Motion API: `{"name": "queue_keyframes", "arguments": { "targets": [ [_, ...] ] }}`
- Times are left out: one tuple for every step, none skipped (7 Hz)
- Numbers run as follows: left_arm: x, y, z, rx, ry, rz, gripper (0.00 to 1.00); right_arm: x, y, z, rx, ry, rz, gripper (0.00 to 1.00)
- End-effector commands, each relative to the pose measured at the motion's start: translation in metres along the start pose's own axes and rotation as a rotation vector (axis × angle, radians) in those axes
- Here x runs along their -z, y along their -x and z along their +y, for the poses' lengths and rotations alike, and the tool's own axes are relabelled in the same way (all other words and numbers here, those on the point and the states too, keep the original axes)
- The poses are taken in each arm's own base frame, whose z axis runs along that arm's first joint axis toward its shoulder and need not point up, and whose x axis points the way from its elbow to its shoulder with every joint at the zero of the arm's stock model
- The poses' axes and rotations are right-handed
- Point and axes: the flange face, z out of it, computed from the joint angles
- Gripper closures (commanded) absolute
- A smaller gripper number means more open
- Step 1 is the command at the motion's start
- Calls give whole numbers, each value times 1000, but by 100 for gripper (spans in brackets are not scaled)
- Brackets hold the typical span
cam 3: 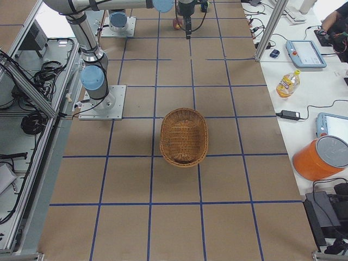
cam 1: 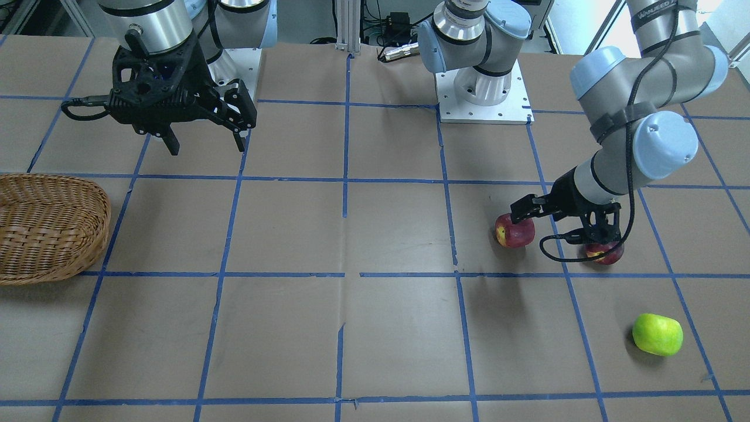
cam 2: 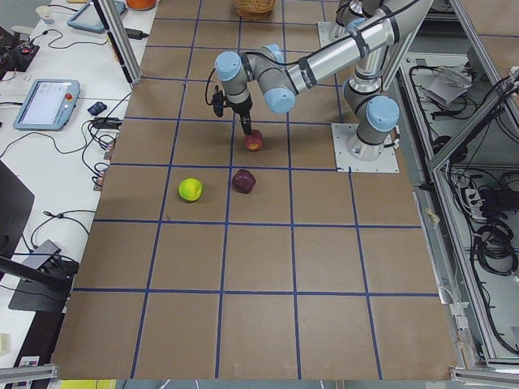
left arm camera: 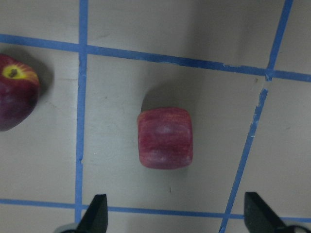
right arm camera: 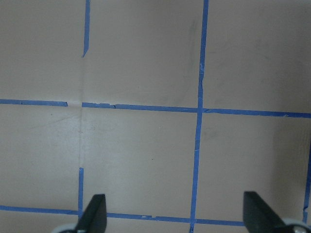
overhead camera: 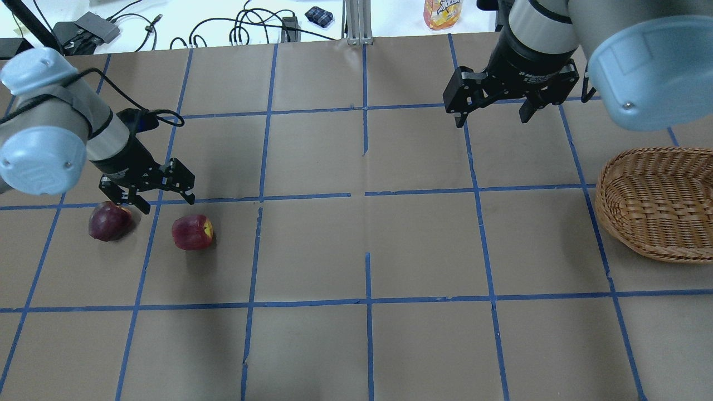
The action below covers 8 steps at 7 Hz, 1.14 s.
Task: Put all apples into basket
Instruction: 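Lower the left gripper onto the pinkish-red apple and grasp it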
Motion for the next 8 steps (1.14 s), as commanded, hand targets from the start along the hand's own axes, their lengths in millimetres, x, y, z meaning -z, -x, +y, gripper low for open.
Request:
{"name": "queue_keyframes", "arguments": {
  "targets": [
    [-43,8,-4,-13,-26,5,0,1,0,-1,-2,-2,0,0],
    [-57,12,-4,6,4,14,0,3,0,-1,-2,-4,1,0],
    [-90,11,3,30,71,40,1,2,0,-1,-2,-4,0,0],
    [-93,14,2,14,67,30,99,1,0,-1,-2,-1,0,0],
    [-93,14,2,32,66,28,100,4,0,-1,-2,-5,0,0],
    [-59,5,-6,58,1,11,100,4,0,-1,-2,-5,1,0],
    [-21,-8,-27,110,28,31,100,4,0,-1,-2,-5,1,0],
    [14,-84,-43,133,21,112,100,4,-2,-2,-5,-6,6,0]
  ]
}}
